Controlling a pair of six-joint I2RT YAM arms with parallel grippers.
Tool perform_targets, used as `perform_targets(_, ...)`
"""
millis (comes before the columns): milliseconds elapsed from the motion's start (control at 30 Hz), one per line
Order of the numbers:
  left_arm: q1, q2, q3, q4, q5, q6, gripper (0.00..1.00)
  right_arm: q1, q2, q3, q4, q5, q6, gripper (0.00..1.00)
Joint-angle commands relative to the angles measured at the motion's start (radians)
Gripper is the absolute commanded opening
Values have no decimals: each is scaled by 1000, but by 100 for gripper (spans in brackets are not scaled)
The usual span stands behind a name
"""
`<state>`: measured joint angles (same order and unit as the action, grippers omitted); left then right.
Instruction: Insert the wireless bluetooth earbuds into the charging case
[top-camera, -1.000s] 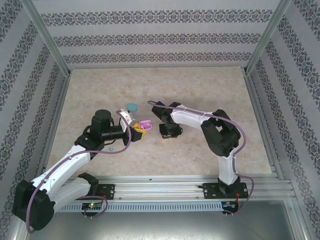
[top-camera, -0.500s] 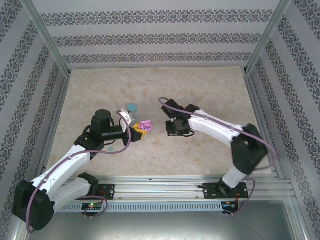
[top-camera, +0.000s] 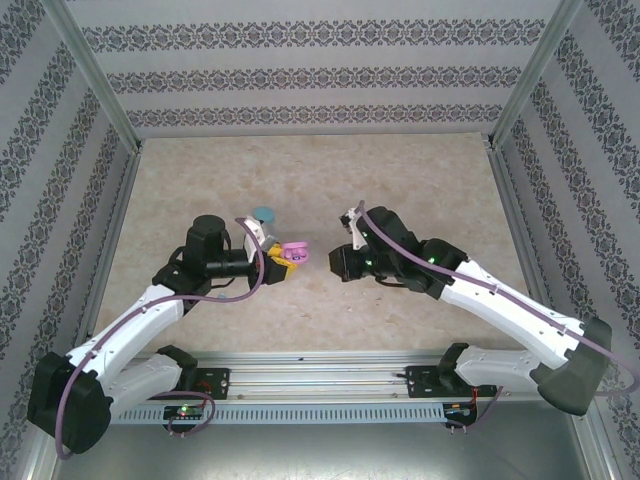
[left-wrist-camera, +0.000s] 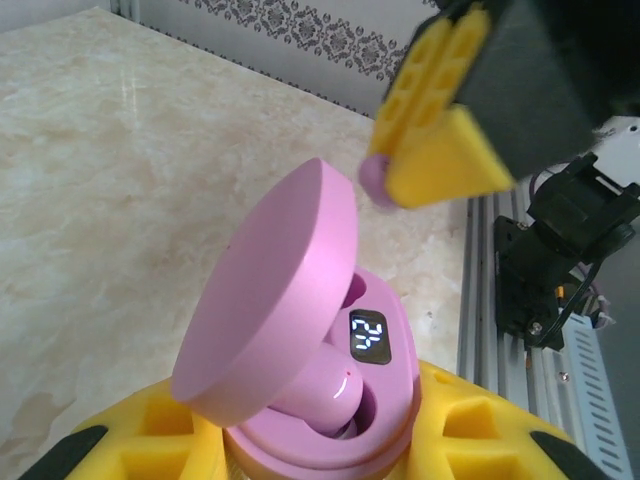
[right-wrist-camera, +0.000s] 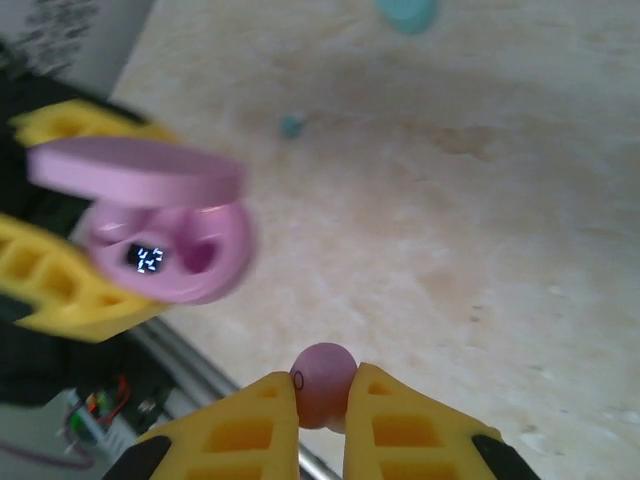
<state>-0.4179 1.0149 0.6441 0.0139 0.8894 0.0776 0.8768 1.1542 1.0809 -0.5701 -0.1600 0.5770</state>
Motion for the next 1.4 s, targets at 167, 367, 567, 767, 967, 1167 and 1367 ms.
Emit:
perform_targets(167, -6, 3, 42, 30, 85, -31, 12, 34, 57, 128, 32, -98, -86, 13)
perform_targets(367, -6, 5, 41, 32, 114, -43, 12, 34, 116, 181, 24, -130, -107, 13)
perform_targets(567, -6, 2, 45, 32, 129, -48, 12, 34, 161, 223, -32, -102, -140, 12)
perform_targets(767, -6, 2, 45, 44, 143, -59, 12, 18, 180, 232, -65, -76, -155, 12)
perform_targets(967, -7, 0, 43, 50, 149, -63, 11, -12, 189, 230, -75, -94, -148, 12)
perform_targets(1167, -6, 15, 43, 103, 166, -93, 11, -24, 188, 225, -64, -154, -140, 12)
perform_targets(1367, -6, 33, 64, 119, 178, -84, 12, -42, 201, 227, -86, -194, -138, 18)
